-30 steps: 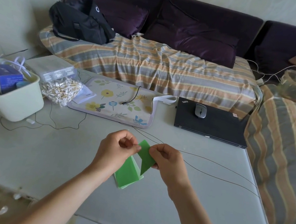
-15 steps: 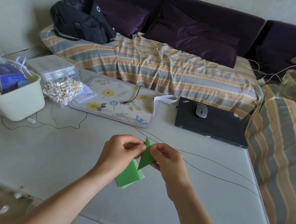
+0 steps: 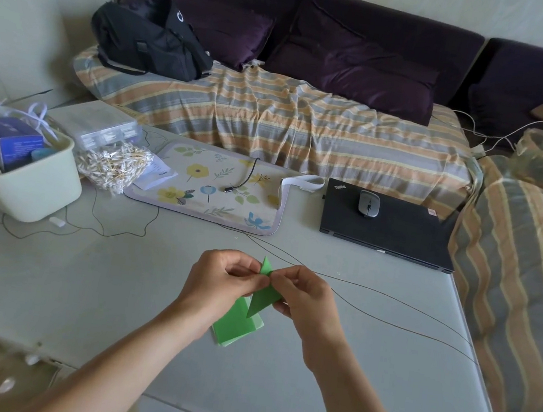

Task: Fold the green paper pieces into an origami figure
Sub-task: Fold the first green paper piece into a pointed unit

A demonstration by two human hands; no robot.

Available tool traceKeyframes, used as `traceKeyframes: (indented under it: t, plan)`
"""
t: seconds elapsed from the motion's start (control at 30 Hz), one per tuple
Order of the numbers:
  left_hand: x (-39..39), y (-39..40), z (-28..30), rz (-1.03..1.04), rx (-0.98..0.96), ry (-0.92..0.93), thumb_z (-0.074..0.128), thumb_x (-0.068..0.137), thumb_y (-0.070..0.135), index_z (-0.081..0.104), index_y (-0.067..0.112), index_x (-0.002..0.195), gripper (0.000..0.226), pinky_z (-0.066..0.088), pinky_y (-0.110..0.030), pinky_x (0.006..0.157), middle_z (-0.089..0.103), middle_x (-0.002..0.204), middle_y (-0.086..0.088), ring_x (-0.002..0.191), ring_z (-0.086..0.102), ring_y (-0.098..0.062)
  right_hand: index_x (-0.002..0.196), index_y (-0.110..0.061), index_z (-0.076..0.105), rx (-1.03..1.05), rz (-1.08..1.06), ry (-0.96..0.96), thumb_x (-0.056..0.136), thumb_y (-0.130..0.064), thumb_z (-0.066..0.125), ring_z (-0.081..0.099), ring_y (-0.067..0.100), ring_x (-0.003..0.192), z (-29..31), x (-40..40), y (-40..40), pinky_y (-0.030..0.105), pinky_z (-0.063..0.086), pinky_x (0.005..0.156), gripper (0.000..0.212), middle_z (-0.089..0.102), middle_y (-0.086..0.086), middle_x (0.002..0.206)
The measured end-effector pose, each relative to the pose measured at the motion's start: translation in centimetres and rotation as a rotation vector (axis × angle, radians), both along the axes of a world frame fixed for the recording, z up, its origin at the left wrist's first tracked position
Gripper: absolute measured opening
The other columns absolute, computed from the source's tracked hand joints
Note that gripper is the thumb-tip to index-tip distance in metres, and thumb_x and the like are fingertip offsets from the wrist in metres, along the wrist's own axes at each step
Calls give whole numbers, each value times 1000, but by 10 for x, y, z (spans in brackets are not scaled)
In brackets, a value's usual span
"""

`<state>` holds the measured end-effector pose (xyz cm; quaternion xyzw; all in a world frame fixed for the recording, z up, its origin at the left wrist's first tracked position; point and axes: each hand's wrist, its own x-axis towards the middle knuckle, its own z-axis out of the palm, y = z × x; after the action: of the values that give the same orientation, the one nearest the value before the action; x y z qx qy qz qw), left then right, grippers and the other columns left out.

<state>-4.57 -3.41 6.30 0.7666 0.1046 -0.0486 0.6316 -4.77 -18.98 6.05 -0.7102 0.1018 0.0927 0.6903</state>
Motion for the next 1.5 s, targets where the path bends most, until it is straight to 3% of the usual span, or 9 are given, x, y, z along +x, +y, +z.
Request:
traceKeyframes:
  t: [0.1,0.23,0.4,0.57,0.7,0.8,0.9,1.1,1.5]
  plan:
    - [0,0,0,-18,-4,7,88,68,30,79,23,84,20,58,-48,92,78,81,-1,83,75,-22,88,-10,72,-17,6,4,93,-9,66,68,17,82,0,0,0,34,59,82,7,74,14,89]
    - [0,0,1,-41,-3,24,85,76,20,80,26,84,11,57,-46,96,79,82,2,87,76,-20,97,-14,74,23,44,-16,93,-11,67,71,20,87,3,1,0,36,56,87,9,76,14,96]
    - [-2,-1,4,-96,-1,46,85,77,22,82,27,86,11,58,-42,94,79,83,3,84,76,-16,91,-10,72,38,36,-93,93,-8,68,58,1,58,3,1,-1,12,44,62,5,69,-6,68]
    - [-4,-2,3,-117,24,63,85,77,22,80,23,85,9,58,-39,86,78,80,2,76,72,-12,88,-9,72,-10,-24,-123,93,-7,69,57,-1,56,0,2,-1,8,42,54,6,67,-3,70]
    - [-5,-2,1,-106,39,86,82,80,16,81,22,83,6,59,-38,84,78,80,2,73,72,-13,88,-9,72,-6,-74,-108,93,-10,68,56,2,57,-2,4,-2,12,44,56,6,67,-1,71]
    - [-5,-2,1,-108,88,63,75,87,21,81,26,83,9,56,-35,82,78,81,5,78,72,-13,87,-9,71,14,-85,-87,94,-10,67,57,12,66,-4,3,-1,24,49,66,7,68,2,73]
    - [-5,-2,0,-162,188,36,70,92,27,80,27,86,12,56,-34,81,77,82,8,87,73,-15,88,-10,70,13,-98,-87,94,-10,67,57,12,66,-5,4,0,24,48,65,7,68,2,74]
    - [-5,-3,2,-146,376,-24,67,93,24,79,24,86,14,49,-20,68,75,80,11,80,69,-7,87,-11,71,-5,-68,-87,93,-15,69,58,15,70,-5,3,1,32,51,73,8,68,4,75]
    - [-7,-6,11,-129,403,-31,65,90,26,77,26,80,15,44,-16,59,71,71,11,72,65,-6,88,-12,71,-14,-67,-82,94,-19,69,55,11,59,-2,3,0,29,51,69,9,62,1,62]
